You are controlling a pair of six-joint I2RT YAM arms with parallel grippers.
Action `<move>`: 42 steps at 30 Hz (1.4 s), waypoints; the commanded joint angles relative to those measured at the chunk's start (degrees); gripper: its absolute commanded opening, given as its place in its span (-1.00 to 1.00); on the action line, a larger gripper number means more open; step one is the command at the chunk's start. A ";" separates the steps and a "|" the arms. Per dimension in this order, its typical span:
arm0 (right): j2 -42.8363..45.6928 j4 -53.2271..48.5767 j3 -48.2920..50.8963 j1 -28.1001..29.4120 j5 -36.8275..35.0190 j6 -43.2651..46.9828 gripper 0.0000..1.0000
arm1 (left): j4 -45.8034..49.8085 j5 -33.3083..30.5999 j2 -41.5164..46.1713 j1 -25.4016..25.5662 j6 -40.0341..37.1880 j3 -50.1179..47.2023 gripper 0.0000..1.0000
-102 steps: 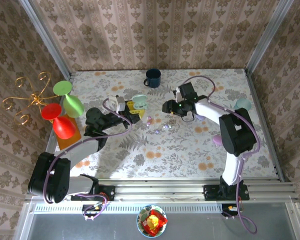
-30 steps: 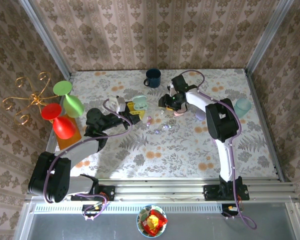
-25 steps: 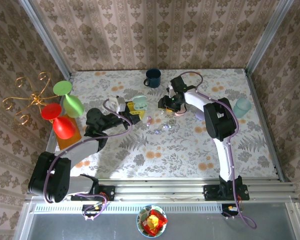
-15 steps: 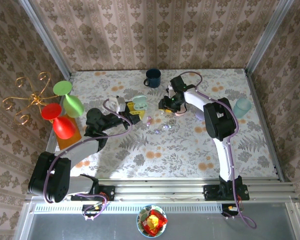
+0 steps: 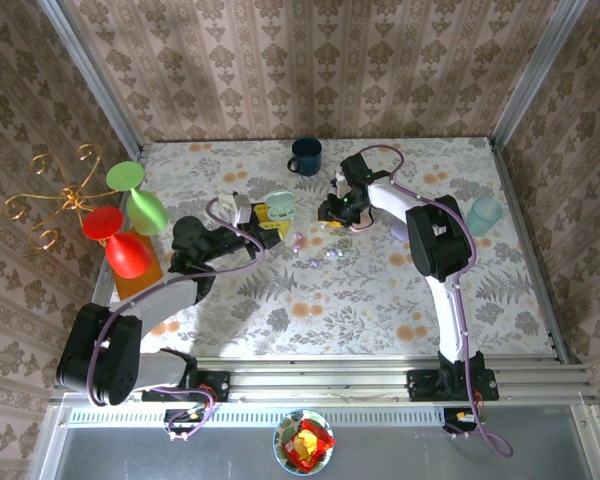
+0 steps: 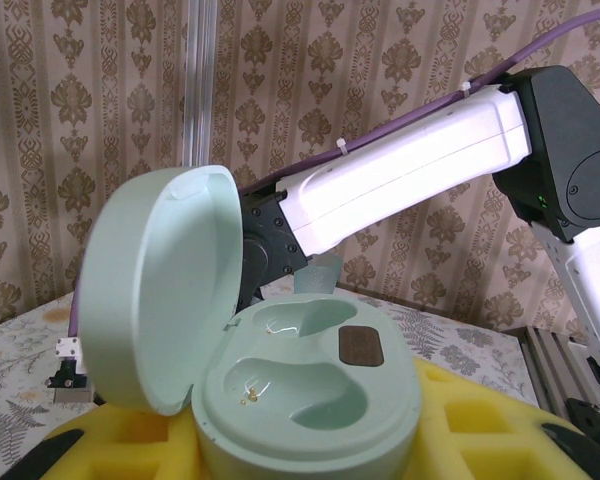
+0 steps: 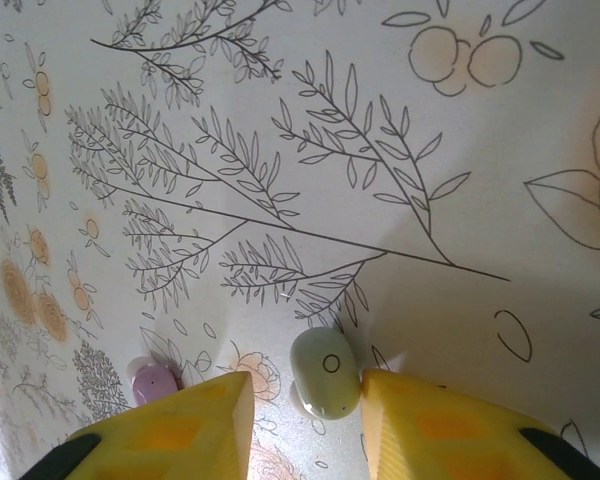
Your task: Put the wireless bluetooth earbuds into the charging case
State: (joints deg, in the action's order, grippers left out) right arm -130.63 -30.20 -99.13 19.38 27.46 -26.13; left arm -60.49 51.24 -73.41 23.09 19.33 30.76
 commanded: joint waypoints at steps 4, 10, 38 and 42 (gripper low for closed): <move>-1.69 -0.84 0.16 0.09 0.58 -0.89 -0.34 | -1.87 1.50 1.11 -0.49 0.60 0.35 -0.51; -1.91 -0.88 -0.23 0.11 -0.70 -2.43 -0.43 | -1.70 1.23 2.08 -0.44 0.33 -0.31 -0.51; 20.54 4.15 16.30 1.38 -9.72 -5.12 -0.61 | 9.38 -11.59 0.98 1.60 -18.36 1.16 -0.53; 26.12 1.72 17.88 2.78 -11.47 -4.27 -0.61 | 6.79 -12.93 -1.85 2.25 -18.62 2.02 -0.53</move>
State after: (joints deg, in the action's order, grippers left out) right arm -108.62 -26.44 -82.19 20.99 18.81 -30.83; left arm -52.05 40.62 -73.63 24.77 3.60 30.68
